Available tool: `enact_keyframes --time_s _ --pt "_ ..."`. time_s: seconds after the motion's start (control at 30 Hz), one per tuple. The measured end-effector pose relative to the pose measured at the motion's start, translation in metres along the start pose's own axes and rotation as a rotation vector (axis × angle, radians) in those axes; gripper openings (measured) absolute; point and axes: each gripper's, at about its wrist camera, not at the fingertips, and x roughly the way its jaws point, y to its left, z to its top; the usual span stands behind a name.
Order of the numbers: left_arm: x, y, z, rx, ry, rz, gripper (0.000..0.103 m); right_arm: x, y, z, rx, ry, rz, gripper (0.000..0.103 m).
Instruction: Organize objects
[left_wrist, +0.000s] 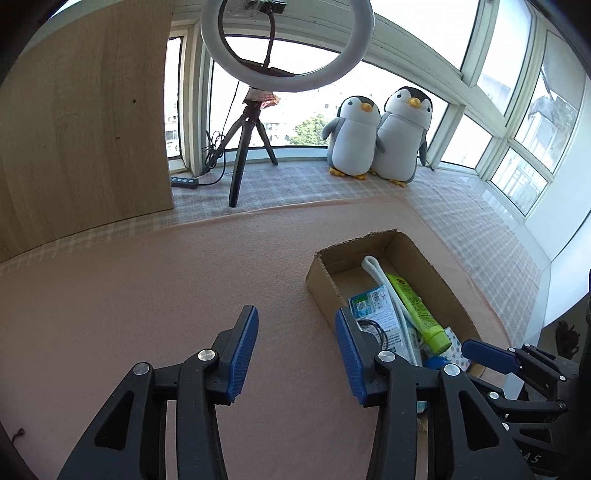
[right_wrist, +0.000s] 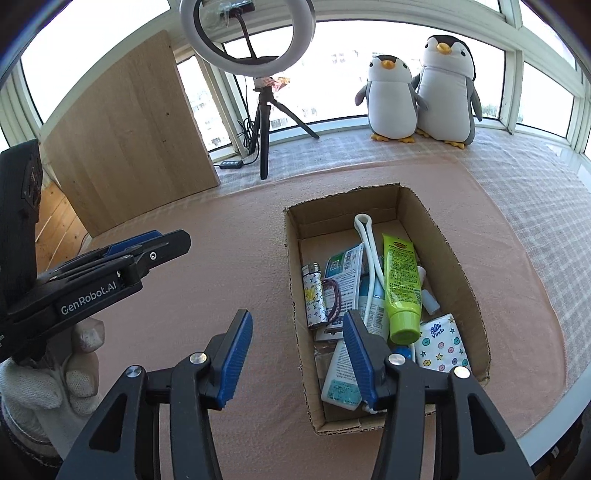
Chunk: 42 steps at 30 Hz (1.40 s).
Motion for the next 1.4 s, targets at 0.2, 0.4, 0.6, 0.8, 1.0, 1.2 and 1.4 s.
enact_keyframes --time_s 0.2,0.4,0.6,0.8,1.0,1.2,1.4 --pt "-0.048 0.035 -0.017 -0.012 -0.036 0.055 0.054 -0.006 0.036 -0.003 -0.028 -0.018 0.032 0.051" --pt "-0.087 0.067 -0.034 -0.048 -0.059 0.092 0.061 -0.015 0.071 -0.004 -0.06 -0.043 0.05 0.059" --pt "-0.117 0.091 -0.053 -0.078 -0.07 0.147 0.072 -0.021 0.108 -0.007 -0.102 -0.069 0.049 0.074" --pt "-0.136 0.115 -0.073 -0.13 -0.062 0.178 0.073 -0.019 0.138 -0.015 -0.145 -0.065 0.048 0.08" --pt "-0.156 0.129 -0.092 -0.151 -0.068 0.221 0.079 -0.02 0.16 -0.025 -0.174 -0.061 0.057 0.081" --pt "-0.17 0.137 -0.103 -0.164 -0.077 0.249 0.082 -0.022 0.171 -0.032 -0.187 -0.065 0.062 0.081" --pt "-0.177 0.144 -0.107 -0.175 -0.079 0.273 0.085 -0.024 0.179 -0.036 -0.203 -0.072 0.06 0.081"
